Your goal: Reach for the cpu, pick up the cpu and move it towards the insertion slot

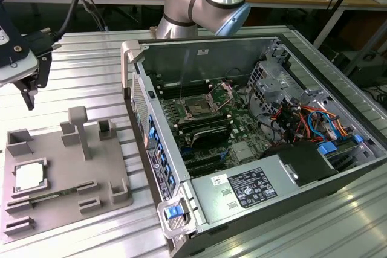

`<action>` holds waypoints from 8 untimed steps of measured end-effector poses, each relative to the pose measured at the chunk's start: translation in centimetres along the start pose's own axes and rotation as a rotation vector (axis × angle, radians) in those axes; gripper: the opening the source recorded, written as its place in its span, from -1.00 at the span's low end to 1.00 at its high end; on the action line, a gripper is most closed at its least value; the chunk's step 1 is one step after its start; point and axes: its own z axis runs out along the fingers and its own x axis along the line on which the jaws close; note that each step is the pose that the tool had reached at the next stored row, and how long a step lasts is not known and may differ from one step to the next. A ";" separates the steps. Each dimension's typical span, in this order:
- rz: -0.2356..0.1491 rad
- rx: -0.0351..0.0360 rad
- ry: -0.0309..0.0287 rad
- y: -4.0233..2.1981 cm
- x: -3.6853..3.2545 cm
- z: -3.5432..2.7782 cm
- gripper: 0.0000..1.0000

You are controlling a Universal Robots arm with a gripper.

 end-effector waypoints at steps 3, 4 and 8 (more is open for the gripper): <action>-0.001 -0.0002 -0.0002 -0.02 0.57 0.52 0.05; -0.001 -0.0001 -0.0001 -0.03 0.62 0.62 0.05; -0.002 -0.0003 -0.0001 -0.06 0.78 1.58 0.05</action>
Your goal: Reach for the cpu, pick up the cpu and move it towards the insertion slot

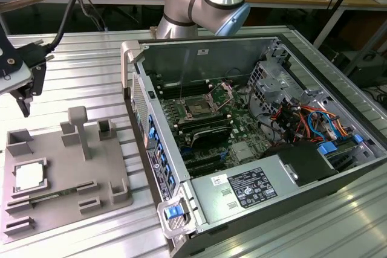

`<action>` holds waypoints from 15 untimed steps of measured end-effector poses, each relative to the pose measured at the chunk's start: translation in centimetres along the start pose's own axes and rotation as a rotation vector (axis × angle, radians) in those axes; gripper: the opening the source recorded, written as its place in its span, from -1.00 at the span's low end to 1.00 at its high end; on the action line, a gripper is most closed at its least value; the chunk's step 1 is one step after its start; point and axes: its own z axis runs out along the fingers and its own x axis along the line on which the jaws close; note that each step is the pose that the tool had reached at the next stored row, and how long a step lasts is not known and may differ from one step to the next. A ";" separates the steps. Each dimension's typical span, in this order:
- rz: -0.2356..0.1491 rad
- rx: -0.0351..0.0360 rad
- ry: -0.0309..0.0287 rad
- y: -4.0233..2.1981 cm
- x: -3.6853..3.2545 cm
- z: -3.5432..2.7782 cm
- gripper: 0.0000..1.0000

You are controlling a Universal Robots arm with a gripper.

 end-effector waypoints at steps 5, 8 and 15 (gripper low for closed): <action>-0.001 0.0000 0.0001 -0.04 0.03 1.02 0.05; -0.001 0.0000 0.0001 -0.06 0.02 1.66 0.05; -0.001 0.0000 0.0001 -0.12 0.00 3.24 0.05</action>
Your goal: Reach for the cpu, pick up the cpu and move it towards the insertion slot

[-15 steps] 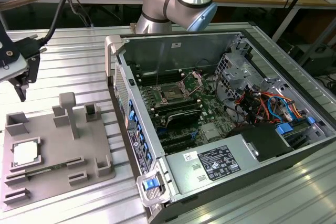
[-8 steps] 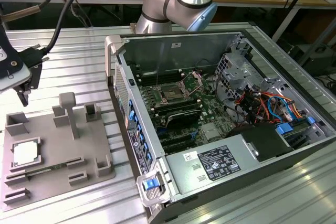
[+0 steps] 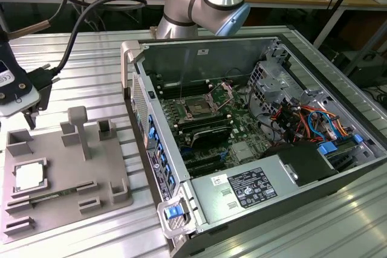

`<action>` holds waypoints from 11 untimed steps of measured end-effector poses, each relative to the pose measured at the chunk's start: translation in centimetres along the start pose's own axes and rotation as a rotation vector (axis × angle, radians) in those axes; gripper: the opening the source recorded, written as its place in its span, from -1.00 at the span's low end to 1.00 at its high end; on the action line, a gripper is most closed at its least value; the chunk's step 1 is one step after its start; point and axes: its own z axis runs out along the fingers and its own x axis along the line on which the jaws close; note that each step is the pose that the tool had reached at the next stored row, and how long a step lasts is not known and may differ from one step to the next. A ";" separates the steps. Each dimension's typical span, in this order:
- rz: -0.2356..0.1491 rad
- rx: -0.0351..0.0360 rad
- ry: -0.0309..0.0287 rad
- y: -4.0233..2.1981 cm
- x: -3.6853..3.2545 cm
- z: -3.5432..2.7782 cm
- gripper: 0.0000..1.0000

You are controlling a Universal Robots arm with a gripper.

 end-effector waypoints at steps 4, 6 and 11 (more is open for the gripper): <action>0.000 0.0000 0.0000 -0.04 -0.02 1.05 0.05; 0.000 -0.0001 0.0000 -0.06 -0.02 1.57 0.05; 0.000 -0.0012 0.0004 -0.08 -0.02 2.13 0.05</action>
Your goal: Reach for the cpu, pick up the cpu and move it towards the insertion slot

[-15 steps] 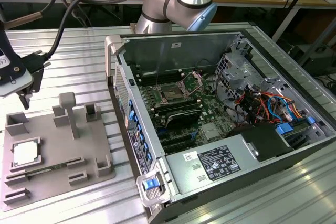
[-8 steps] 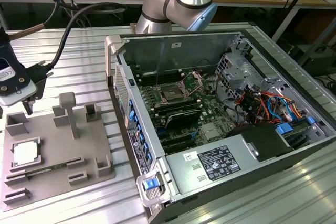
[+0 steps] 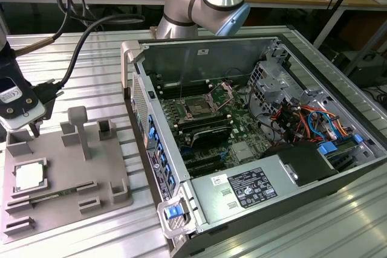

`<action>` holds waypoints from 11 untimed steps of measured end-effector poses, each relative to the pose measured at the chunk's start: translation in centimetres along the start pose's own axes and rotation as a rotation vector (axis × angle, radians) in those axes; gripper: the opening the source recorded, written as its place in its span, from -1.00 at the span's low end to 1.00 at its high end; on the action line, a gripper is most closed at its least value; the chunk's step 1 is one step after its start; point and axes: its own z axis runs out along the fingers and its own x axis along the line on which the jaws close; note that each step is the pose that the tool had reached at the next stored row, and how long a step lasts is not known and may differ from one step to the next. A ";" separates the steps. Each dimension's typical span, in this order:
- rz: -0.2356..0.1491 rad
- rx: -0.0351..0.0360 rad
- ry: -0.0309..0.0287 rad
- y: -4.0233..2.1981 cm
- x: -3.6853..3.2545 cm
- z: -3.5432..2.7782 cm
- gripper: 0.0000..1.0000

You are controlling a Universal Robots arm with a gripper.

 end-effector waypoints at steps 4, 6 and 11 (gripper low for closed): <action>0.000 -0.0002 -0.0002 0.00 -0.01 0.02 0.05; 0.000 -0.0002 -0.0002 -0.01 -0.01 0.02 0.05; 0.000 -0.0003 -0.0003 -0.01 -0.01 0.06 0.05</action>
